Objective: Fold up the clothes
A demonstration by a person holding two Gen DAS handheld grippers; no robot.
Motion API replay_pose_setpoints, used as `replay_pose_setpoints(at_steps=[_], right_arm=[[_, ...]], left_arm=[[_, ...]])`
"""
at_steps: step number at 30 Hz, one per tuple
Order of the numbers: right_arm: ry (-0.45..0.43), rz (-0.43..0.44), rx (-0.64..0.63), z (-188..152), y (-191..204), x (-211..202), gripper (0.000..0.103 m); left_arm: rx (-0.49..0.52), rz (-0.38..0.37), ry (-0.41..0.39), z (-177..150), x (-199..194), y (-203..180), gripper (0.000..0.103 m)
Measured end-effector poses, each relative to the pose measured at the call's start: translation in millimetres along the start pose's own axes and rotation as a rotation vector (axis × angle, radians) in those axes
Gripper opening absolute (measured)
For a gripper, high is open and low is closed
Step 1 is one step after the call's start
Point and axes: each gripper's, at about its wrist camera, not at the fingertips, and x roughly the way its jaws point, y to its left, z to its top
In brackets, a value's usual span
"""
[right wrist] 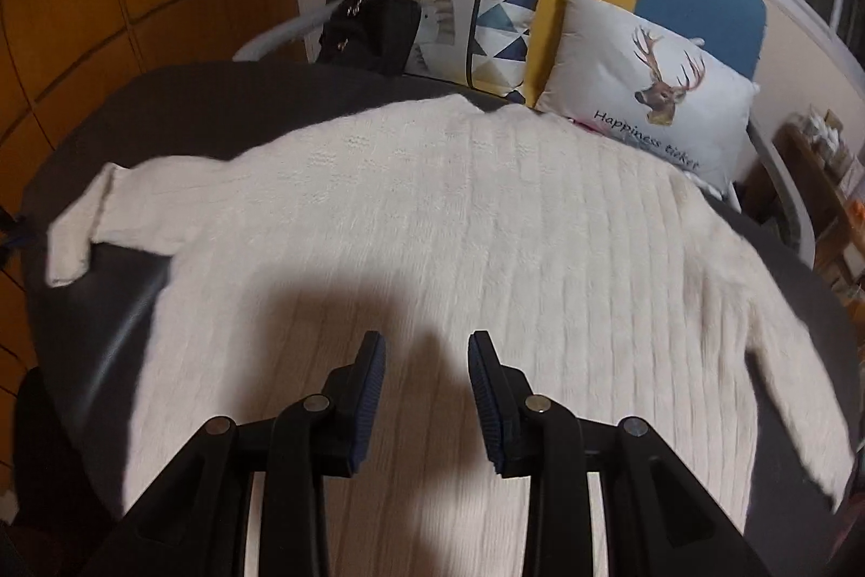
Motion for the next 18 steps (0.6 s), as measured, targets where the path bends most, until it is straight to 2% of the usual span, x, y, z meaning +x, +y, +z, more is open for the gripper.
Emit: replay_pose_setpoints(at_steps=[4,6,8,10,13,16,18], right_arm=[[0.032,-0.005,-0.074,12,22,28,0.032],[0.073,-0.054,-0.091,8,29,44,0.032],[0.082,-0.063,-0.060,-1,27,52,0.032],[0.054,-0.036,0.021,-9,19,51,0.032],[0.004,-0.022,0.072,-19,15,49,0.033],[-0.065,-0.058,0.054,-29,21,47,0.034],[-0.081,-0.087,0.040,-32,26,47,0.035]], left_arm=[[0.251,-0.032,0.080,-22,48,-82,0.023],[0.392,-0.034,0.118,-39,76,-119,0.023],[0.509,-0.007,0.129,-54,101,-146,0.023],[0.610,0.096,0.094,-68,123,-164,0.023],[0.659,0.243,0.064,-80,152,-173,0.023],[0.642,0.268,-0.002,-87,160,-171,0.031],[0.671,0.301,-0.038,-92,161,-172,0.038]])
